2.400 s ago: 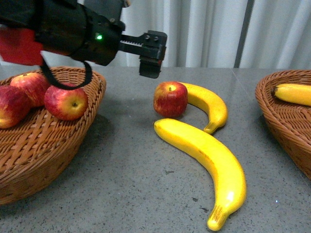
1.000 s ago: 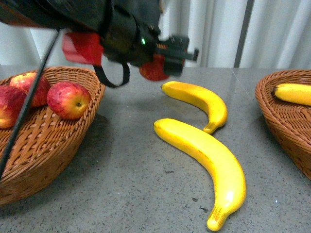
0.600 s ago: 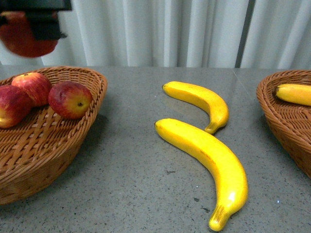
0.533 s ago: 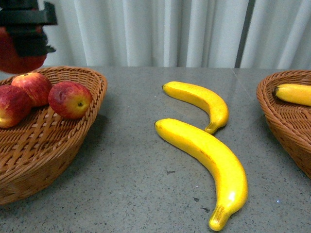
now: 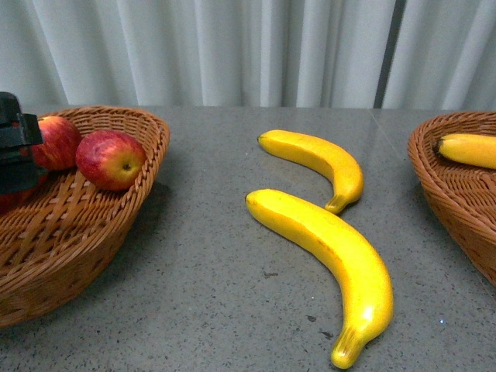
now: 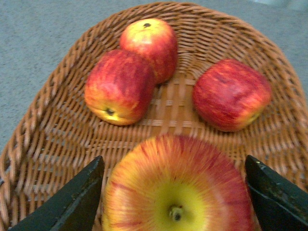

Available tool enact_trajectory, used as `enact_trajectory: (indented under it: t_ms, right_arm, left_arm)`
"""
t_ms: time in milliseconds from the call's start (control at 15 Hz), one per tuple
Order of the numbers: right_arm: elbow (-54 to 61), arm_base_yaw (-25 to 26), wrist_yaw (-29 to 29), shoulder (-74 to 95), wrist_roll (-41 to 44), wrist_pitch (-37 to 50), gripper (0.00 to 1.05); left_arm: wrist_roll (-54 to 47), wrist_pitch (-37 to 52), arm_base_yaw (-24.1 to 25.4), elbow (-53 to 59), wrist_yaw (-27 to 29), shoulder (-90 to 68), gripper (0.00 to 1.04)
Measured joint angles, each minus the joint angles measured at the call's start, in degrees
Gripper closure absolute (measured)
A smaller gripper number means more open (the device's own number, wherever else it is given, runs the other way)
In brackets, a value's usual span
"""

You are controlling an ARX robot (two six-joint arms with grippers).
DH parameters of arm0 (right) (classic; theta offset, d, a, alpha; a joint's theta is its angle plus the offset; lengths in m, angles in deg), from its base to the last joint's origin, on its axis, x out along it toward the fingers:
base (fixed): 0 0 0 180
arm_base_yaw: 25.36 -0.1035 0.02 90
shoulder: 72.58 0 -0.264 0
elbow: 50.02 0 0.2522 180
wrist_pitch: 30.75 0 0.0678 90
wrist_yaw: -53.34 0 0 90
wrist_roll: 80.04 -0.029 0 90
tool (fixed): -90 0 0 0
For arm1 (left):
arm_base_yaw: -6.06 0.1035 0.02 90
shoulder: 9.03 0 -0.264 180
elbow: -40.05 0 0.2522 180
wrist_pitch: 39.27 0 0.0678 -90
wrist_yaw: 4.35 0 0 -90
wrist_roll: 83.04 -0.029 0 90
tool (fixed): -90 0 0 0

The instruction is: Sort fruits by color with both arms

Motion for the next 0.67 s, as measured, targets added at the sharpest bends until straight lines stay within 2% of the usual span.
enact_trajectory:
  t_ms: [133, 200, 533, 600, 667]
  right_arm:
    - [0.0, 0.0, 0.0, 0.0, 0.0, 0.02, 0.07]
    - [0.0, 0.0, 0.0, 0.0, 0.0, 0.0, 0.07]
    - [0.0, 0.0, 0.0, 0.0, 0.0, 0.02, 0.07]
    - [0.0, 0.0, -0.02, 0.0, 0.0, 0.04, 0.07]
    - [0.0, 0.0, 0.0, 0.0, 0.0, 0.02, 0.07]
  left_arm:
    - [0.09, 0.07, -1.88, 0.0, 0.2, 2.14, 0.05]
    - [0.68, 0.0, -2.95, 0.0, 0.66, 4.74, 0.08]
    - [-3.45, -2.01, -12.44, 0.66, 9.35, 22.56, 0.07]
    - [-6.78, 3.82, -11.85, 3.1, 7.93, 25.35, 0.11]
    - [-10.29, 8.96, -8.48, 7.63, 1.64, 29.22, 0.24]
